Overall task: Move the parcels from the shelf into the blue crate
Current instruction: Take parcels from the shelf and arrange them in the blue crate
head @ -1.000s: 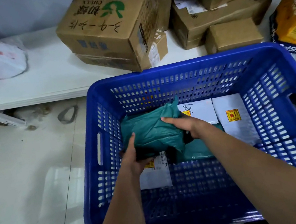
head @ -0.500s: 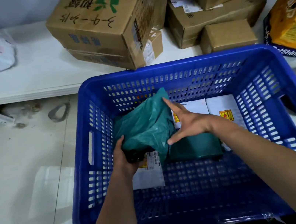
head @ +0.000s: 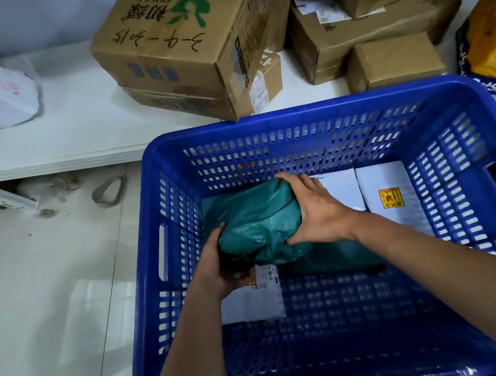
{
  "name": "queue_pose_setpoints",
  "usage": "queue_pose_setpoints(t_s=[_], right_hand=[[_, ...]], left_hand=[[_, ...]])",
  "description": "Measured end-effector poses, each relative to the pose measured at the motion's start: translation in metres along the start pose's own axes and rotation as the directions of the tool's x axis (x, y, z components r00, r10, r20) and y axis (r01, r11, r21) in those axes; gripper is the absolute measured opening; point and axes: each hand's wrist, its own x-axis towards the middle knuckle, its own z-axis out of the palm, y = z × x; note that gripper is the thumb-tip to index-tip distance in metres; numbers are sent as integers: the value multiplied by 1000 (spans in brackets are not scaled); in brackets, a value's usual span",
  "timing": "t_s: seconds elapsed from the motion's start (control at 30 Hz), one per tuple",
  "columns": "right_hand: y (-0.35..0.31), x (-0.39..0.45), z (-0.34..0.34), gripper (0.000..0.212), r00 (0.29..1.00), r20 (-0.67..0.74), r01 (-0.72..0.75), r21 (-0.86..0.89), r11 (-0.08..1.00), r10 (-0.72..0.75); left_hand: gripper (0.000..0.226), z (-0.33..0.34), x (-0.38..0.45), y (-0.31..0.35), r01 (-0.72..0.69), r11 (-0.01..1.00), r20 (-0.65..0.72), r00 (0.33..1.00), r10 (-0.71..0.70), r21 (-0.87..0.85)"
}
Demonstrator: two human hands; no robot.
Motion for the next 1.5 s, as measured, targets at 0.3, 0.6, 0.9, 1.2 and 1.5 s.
queue_pose_setpoints(t_s=[0.3,0.6,0.9,1.2,1.5], right_hand=[[37,47,22,139,999,43,-32,59,998,30],[54,92,77,155,958,236,-184,86,979,160],[47,101,101,141,975,2,-224,49,973,224],[35,116,120,109,890,-56,-386,434,814,452],[36,99,108,78,930,-75,-307,380,873,360]], left_hand=[[48,9,32,7,-330,907,17,938,346,-260],[57,3,82,1,-453,822,-177,892,417,-345],[73,15,96,7,-460,885,-409,796,446,69],[56,24,85,0,-433,878,-263,888,378,-202],[49,27,70,1,-425,846,-46,899,435,-322]])
